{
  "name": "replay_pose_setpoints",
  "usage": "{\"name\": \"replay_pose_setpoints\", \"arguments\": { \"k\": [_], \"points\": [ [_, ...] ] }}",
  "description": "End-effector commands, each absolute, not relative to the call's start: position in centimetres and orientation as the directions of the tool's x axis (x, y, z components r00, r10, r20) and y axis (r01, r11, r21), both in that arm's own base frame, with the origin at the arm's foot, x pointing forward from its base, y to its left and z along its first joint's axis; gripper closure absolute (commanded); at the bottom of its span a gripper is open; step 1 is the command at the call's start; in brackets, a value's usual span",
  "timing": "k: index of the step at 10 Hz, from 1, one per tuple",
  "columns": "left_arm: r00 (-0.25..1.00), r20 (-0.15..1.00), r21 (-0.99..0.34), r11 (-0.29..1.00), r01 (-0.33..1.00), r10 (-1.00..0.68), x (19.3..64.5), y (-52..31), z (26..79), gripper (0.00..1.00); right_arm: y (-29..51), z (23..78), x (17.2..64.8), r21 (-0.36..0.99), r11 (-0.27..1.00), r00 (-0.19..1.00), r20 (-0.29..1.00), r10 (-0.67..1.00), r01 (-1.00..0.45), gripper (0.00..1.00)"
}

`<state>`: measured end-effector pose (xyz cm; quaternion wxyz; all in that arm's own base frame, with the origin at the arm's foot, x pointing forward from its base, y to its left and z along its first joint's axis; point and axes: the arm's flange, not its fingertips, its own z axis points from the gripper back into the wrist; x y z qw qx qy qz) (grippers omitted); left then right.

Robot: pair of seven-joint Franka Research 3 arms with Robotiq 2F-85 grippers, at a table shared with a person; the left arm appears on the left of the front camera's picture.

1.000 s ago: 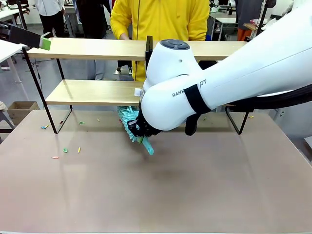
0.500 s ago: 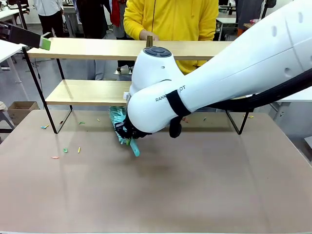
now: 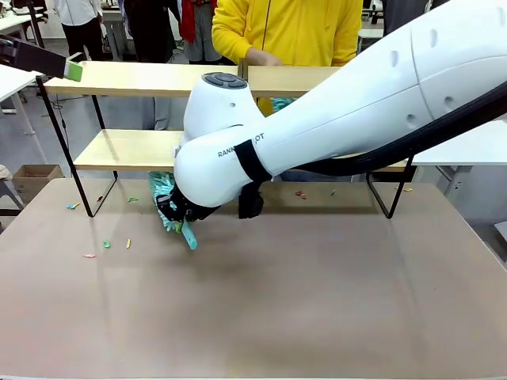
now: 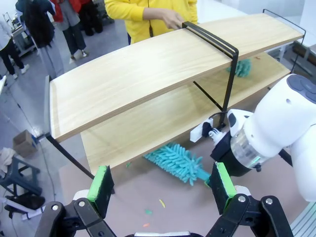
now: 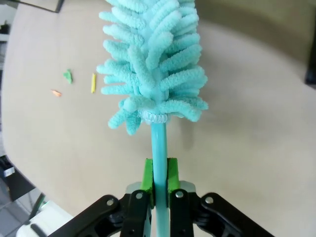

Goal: Clean the shelves.
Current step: Clean another randomly selected level of the Shelf with the Duster.

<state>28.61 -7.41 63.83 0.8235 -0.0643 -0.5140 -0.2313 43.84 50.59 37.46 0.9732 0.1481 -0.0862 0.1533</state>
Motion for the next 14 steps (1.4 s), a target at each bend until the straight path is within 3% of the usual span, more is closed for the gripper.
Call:
{"name": "replay_pose_setpoints", "arguments": {
  "k": [1,5,7,12,14],
  "points": [
    [0.364,0.877,0.135,0.887,0.442,-0.315,28.6,-7.4,63.9,0.00,52.1,37.7,44.9,0.258,0.889,0.922,0.187,0.339,-0.379,0.87],
    [0.364,0.877,0.135,0.887,0.442,-0.315,28.6,-7.4,63.9,0.00,53.3,38.3,44.7,0.318,0.794,0.855,0.164,0.491,-0.517,0.87],
    [0.364,0.877,0.135,0.887,0.442,-0.315,28.6,-7.4,63.9,0.00,52.7,38.4,44.4,0.296,0.753,0.802,0.093,0.590,-0.588,0.87],
    [0.364,0.877,0.135,0.887,0.442,-0.315,28.6,-7.4,63.9,0.00,47.8,41.1,40.4,0.439,0.469,0.486,-0.079,0.870,-0.767,0.87],
    [0.364,0.877,0.135,0.887,0.442,-0.315,28.6,-7.4,63.9,0.00,45.9,41.8,39.8,0.474,0.419,0.454,-0.043,0.890,-0.775,0.87]
  ]
}}
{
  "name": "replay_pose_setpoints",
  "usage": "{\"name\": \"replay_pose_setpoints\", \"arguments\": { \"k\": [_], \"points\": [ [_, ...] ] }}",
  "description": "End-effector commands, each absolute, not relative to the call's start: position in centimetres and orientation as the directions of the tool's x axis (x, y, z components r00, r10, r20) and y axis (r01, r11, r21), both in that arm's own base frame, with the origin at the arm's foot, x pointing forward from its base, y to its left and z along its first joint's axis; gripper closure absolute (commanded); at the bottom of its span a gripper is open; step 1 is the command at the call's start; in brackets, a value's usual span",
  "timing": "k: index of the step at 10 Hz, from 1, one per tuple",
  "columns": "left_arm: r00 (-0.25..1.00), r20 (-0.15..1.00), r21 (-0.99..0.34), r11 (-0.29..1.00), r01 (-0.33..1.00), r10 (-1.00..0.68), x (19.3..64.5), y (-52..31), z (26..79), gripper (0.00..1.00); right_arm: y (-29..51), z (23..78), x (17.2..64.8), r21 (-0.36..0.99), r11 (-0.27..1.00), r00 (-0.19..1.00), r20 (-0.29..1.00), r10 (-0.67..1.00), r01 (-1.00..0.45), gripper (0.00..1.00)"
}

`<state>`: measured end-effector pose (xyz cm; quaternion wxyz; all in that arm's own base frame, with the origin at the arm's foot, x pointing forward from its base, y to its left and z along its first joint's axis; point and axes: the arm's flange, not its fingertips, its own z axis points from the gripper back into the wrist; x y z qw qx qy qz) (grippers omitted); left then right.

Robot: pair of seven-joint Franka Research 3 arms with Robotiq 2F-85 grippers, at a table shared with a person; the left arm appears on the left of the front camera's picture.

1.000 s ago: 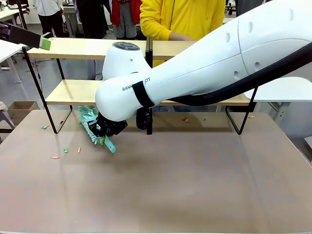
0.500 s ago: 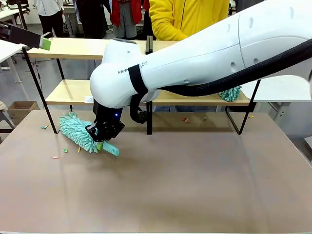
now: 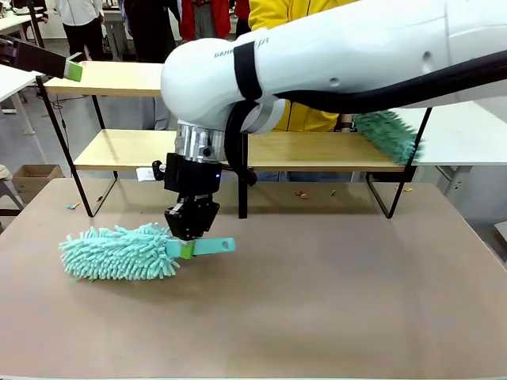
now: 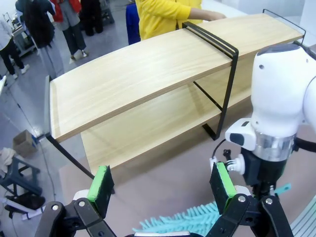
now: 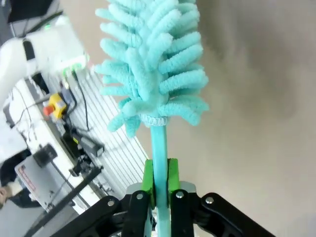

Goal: Clean the shelves.
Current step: Clean another randomly selected level of the Shelf with the Duster.

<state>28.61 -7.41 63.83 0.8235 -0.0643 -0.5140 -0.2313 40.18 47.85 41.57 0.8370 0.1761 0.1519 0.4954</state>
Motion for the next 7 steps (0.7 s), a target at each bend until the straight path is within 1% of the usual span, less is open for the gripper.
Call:
{"name": "replay_pose_setpoints", "arguments": {
  "k": [1,2,3,4,5,6,7],
  "points": [
    [0.364,0.877,0.135,0.887,0.442,-0.315,28.6,-7.4,63.9,0.00,45.1,42.1,40.0,0.497,0.408,0.475,0.010,0.880,-0.766,0.87],
    [0.364,0.877,0.135,0.887,0.442,-0.315,28.6,-7.4,63.9,0.00,44.1,42.7,39.9,0.499,0.375,0.477,0.091,0.874,-0.782,0.87],
    [0.364,0.877,0.135,0.887,0.442,-0.315,28.6,-7.4,63.9,0.00,43.0,43.4,39.7,0.528,0.293,0.436,0.167,0.884,-0.797,0.87],
    [0.364,0.877,0.135,0.887,0.442,-0.315,28.6,-7.4,63.9,0.00,41.7,44.1,39.5,0.579,0.185,0.370,0.219,0.903,-0.794,0.87],
    [0.364,0.877,0.135,0.887,0.442,-0.315,28.6,-7.4,63.9,0.00,40.2,44.6,39.4,0.620,0.205,0.400,0.194,0.896,-0.758,0.87],
    [0.364,0.877,0.135,0.887,0.442,-0.315,28.6,-7.4,63.9,0.00,38.6,44.6,39.0,0.577,0.341,0.500,0.137,0.855,-0.742,0.87],
    [0.364,0.877,0.135,0.887,0.442,-0.315,28.6,-7.4,63.9,0.00,37.0,44.8,38.1,0.598,0.320,0.478,0.123,0.870,-0.735,0.87]
  ]
}}
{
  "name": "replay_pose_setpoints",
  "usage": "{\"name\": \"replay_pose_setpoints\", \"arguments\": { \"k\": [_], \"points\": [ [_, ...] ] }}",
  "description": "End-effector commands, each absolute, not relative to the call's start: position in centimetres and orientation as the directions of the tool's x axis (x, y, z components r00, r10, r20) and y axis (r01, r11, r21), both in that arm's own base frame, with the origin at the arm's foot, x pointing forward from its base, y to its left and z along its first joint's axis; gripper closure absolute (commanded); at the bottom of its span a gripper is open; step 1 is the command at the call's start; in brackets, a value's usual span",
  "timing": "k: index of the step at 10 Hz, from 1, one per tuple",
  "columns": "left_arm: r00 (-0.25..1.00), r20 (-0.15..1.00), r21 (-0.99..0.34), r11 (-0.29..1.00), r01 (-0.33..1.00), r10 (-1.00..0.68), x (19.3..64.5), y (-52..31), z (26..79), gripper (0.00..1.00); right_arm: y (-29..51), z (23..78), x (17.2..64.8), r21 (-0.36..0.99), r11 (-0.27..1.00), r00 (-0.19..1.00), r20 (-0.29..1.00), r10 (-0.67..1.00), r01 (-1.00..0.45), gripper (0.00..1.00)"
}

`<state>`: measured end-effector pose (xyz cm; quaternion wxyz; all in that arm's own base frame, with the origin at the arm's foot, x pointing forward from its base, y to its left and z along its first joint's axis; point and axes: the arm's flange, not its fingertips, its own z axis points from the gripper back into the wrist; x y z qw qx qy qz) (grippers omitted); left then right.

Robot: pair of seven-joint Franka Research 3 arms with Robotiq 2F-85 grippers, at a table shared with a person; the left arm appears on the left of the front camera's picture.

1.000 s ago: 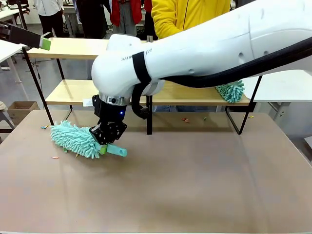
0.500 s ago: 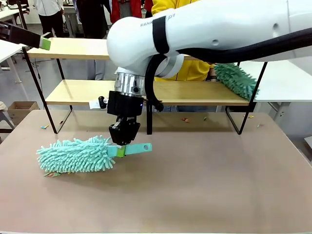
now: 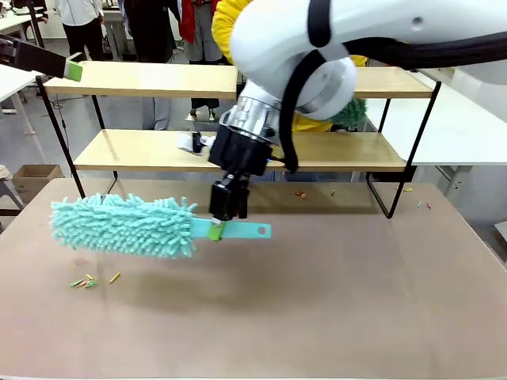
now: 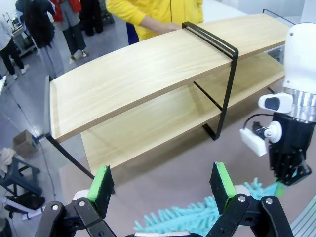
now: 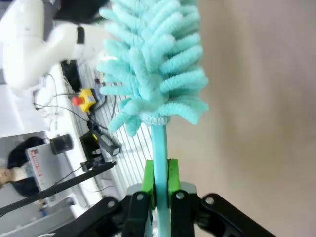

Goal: Clean the shelves.
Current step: Clean another randomly selected level of the Shelf with the Duster.

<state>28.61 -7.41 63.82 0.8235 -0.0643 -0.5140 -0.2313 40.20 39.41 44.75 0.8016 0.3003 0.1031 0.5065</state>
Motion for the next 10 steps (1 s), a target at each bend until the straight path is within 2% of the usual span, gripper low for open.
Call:
{"name": "replay_pose_setpoints", "arguments": {
  "k": [1,3,6,7,10],
  "points": [
    [0.364,0.877,0.135,0.887,0.442,-0.315,28.6,-7.4,63.9,0.00,35.2,44.8,37.1,0.556,0.455,0.569,0.039,0.821,-0.695,0.87],
    [0.364,0.877,0.135,0.887,0.442,-0.315,28.6,-7.4,63.9,0.00,32.3,45.2,35.1,0.605,0.376,0.548,0.121,0.828,-0.702,0.87],
    [0.364,0.877,0.135,0.887,0.442,-0.315,28.6,-7.4,63.9,0.00,27.9,45.5,32.6,0.617,0.404,0.592,0.126,0.796,-0.675,0.87],
    [0.364,0.877,0.135,0.887,0.442,-0.315,28.6,-7.4,63.9,0.00,24.5,46.3,30.8,0.655,0.416,0.627,0.114,0.771,-0.631,0.87],
    [0.364,0.877,0.135,0.887,0.442,-0.315,28.6,-7.4,63.9,0.00,13.1,50.3,23.0,0.675,0.389,0.690,0.250,0.679,-0.628,0.87]
  ]
}}
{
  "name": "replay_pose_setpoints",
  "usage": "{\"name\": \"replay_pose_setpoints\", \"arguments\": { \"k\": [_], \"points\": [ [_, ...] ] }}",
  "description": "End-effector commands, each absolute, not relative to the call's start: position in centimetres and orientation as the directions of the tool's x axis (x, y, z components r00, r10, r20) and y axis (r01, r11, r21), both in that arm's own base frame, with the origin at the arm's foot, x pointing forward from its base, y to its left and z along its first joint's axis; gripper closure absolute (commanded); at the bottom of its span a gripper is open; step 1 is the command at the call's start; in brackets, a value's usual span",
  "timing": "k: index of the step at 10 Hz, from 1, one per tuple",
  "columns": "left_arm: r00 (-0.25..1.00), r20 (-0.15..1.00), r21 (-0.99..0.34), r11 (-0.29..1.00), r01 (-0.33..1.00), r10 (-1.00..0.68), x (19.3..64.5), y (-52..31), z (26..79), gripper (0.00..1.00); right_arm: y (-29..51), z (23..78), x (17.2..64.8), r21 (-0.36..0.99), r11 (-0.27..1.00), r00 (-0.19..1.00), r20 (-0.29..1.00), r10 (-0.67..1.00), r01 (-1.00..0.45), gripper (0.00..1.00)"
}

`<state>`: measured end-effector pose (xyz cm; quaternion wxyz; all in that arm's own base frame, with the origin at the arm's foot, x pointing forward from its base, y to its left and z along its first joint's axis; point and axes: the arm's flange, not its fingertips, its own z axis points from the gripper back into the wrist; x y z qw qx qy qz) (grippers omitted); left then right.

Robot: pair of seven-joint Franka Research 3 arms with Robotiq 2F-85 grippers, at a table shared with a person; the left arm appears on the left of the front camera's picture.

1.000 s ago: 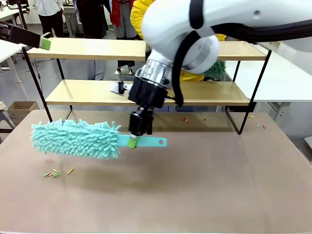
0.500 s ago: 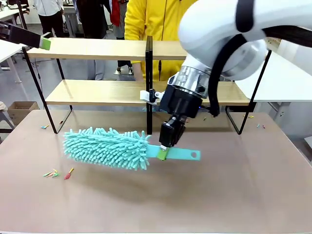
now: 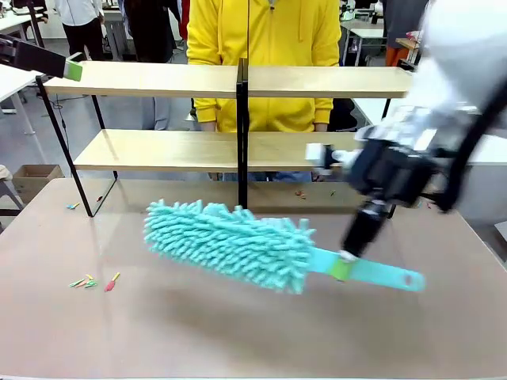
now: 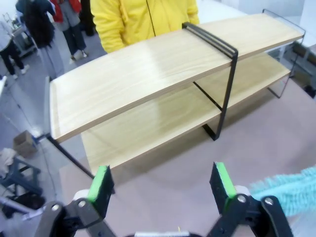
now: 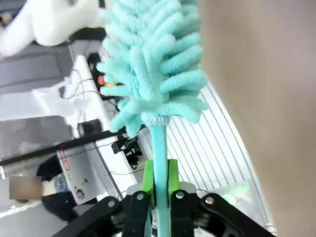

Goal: Clean the shelves.
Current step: Clean another randomly selected level of the Shelf with the Duster.

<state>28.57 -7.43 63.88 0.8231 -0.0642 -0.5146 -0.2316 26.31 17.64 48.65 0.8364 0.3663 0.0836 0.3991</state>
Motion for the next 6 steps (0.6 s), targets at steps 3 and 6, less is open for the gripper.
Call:
{"name": "replay_pose_setpoints", "arguments": {
  "k": [3,6],
  "points": [
    [0.364,0.877,0.135,0.887,0.442,-0.315,28.6,-7.4,63.9,0.00,0.2,54.2,15.8,0.635,0.501,0.808,0.488,0.331,-0.589,0.87],
    [0.364,0.877,0.135,0.887,0.442,-0.315,28.6,-7.4,63.9,0.00,-6.5,55.4,11.7,0.578,0.530,0.753,0.629,0.196,-0.621,0.87]
  ]
}}
